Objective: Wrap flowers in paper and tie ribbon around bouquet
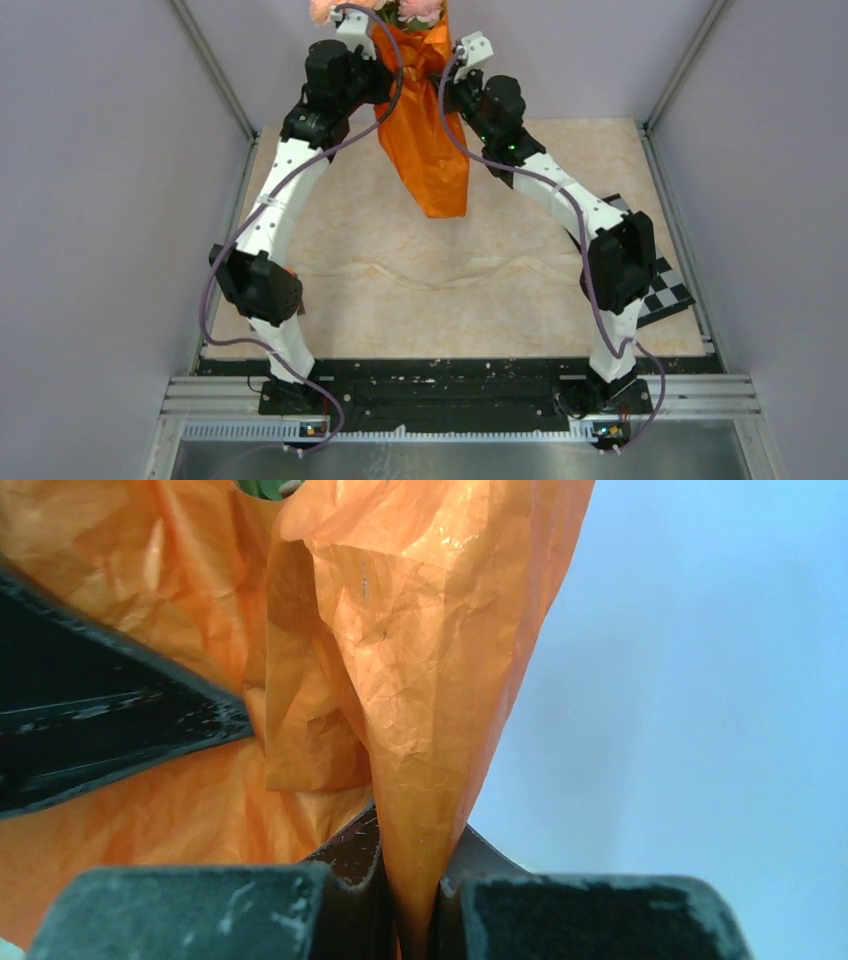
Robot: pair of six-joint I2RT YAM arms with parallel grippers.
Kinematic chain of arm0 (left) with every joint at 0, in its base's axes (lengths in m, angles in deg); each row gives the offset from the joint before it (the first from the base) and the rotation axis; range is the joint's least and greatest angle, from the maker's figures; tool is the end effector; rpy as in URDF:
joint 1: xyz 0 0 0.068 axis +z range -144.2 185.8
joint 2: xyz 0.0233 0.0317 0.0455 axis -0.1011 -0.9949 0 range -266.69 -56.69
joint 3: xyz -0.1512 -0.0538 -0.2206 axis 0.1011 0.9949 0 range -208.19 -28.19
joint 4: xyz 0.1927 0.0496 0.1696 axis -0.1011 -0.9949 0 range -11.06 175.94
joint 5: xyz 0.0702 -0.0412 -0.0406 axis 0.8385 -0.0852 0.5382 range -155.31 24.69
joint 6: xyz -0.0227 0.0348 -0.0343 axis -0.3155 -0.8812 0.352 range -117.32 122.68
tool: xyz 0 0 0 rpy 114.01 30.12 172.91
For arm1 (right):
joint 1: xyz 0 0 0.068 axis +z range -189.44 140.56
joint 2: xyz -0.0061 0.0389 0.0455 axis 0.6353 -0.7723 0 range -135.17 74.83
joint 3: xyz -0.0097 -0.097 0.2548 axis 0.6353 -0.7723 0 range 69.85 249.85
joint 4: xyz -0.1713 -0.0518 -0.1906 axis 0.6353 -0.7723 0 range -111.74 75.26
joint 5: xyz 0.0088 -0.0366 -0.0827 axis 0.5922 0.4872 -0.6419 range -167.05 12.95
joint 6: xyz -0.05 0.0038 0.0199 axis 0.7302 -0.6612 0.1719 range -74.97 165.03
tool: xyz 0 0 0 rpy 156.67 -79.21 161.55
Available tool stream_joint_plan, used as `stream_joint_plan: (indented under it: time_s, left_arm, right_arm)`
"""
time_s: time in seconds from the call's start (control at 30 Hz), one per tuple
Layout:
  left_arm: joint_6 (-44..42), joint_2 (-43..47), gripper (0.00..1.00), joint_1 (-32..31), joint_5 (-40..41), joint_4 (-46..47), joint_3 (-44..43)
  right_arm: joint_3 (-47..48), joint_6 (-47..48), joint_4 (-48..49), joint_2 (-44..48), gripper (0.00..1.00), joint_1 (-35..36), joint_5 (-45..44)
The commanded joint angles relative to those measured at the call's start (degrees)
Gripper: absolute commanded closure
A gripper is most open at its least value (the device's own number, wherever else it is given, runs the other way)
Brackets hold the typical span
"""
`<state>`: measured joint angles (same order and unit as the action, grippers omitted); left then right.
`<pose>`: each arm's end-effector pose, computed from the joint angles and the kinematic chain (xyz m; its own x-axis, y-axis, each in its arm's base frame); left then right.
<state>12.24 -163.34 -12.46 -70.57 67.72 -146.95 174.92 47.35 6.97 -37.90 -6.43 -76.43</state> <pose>0.4087 -0.1383 0.4648 -0.1659 -0.1194 -0.9789 0.3761 0.9099 -0.1748 0.4015 0.2614 0.4104 0.2261 0.0984 -0.9691 -0.5447 0.8376 -0.0420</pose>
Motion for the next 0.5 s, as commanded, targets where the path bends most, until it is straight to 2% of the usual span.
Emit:
stream_joint_plan:
  time_s: [0.0,0.1,0.23,0.3,0.47]
  left_arm:
    - [3.3,10.2,1.0,-0.5,-5.4,-0.7,9.9]
    - [5.7,17.2,1.0,-2.4,-6.7,0.2,19.8]
    - [10.4,24.9,1.0,-5.1,-7.9,1.8,33.3]
    - [13.0,28.4,1.0,-5.7,-6.6,2.5,40.1]
    - [18.5,34.9,1.0,-5.9,-8.1,9.2,59.4]
  right_arm:
    - [-3.9,-7.5,-14.1,6.8,1.0,2.1,3.5]
    - [-8.7,-12.3,-20.2,11.3,1.0,3.7,3.2]
    - [-19.4,-18.6,-22.8,16.8,1.0,6.5,3.4]
    - [-26.4,-21.0,-22.1,19.6,1.0,8.3,2.4]
    - [-45.2,-28.8,-11.7,25.5,1.0,10.8,0.5]
